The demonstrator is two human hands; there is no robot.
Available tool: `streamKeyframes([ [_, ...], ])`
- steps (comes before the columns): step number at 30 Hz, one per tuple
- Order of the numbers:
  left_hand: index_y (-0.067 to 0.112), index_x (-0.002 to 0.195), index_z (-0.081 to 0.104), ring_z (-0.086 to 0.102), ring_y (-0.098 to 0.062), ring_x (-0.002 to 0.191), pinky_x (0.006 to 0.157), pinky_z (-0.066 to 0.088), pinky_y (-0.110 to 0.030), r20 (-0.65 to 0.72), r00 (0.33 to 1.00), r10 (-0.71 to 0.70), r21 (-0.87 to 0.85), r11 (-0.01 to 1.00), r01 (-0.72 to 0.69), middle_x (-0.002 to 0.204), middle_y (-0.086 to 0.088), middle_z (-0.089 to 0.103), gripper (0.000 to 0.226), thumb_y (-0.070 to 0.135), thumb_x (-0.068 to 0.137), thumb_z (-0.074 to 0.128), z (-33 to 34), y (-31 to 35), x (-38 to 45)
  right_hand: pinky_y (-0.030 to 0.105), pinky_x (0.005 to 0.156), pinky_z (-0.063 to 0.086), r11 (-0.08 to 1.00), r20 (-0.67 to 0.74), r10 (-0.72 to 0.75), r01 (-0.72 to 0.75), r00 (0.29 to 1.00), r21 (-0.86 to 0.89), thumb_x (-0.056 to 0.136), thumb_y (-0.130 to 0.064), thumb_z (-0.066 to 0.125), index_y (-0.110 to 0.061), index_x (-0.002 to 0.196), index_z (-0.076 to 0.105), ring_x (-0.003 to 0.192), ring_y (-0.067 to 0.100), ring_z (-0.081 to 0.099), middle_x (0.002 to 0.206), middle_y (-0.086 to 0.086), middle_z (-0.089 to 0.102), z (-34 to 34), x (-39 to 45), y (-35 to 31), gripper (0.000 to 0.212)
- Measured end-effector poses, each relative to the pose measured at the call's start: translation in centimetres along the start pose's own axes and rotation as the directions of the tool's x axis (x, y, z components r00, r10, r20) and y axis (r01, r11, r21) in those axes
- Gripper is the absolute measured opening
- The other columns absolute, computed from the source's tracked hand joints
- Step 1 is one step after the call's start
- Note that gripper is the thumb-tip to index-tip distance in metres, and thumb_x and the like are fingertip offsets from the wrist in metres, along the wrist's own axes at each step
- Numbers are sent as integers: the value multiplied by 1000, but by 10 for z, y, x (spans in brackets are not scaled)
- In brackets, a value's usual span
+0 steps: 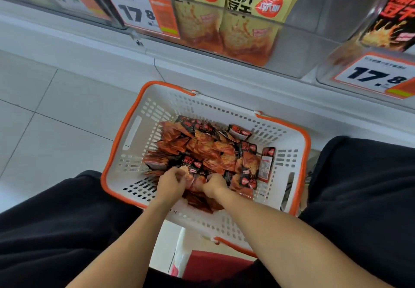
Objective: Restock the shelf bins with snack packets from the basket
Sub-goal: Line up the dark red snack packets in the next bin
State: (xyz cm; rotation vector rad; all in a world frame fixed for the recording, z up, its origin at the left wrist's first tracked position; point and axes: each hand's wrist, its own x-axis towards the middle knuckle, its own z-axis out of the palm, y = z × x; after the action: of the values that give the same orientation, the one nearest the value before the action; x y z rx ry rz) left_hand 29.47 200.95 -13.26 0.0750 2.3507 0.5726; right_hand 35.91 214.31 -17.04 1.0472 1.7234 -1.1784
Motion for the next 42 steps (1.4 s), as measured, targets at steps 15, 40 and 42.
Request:
streamKeyframes([
  [15, -5, 100, 67, 72, -30, 75, 69, 62, -39, 313, 944, -107, -408, 882, 236, 88, -23, 72, 34, 28, 93, 69, -8, 88, -8, 36, 70, 55, 967, 35, -120, 124, 992, -222, 72, -9, 85, -3, 80, 66, 96, 38, 71, 81, 13, 68, -138, -72, -16, 22],
  [40, 14, 123, 60, 42, -18, 137, 114, 34, -39, -545, 285, 788, -39, 316, -948, 134, 0, 55, 30, 16, 93, 64, -93, 323, -108, 18, 74, 52, 538, -727, -686, 662, -16, -522, 90, -23, 72, -32, 95, 64, 80, 9, 68, 92, -17, 68, -357, -357, -11, 13],
  [42, 13, 128, 59, 39, -10, 138, 116, 29, -33, -513, 294, 807, -17, 332, -943, 136, 3, 54, 35, 20, 94, 62, -81, 328, -101, 15, 70, 50, 543, -739, -670, 627, -78, -559, 90, -21, 72, -30, 96, 63, 77, 9, 66, 96, -7, 63, -364, -347, -10, 14],
])
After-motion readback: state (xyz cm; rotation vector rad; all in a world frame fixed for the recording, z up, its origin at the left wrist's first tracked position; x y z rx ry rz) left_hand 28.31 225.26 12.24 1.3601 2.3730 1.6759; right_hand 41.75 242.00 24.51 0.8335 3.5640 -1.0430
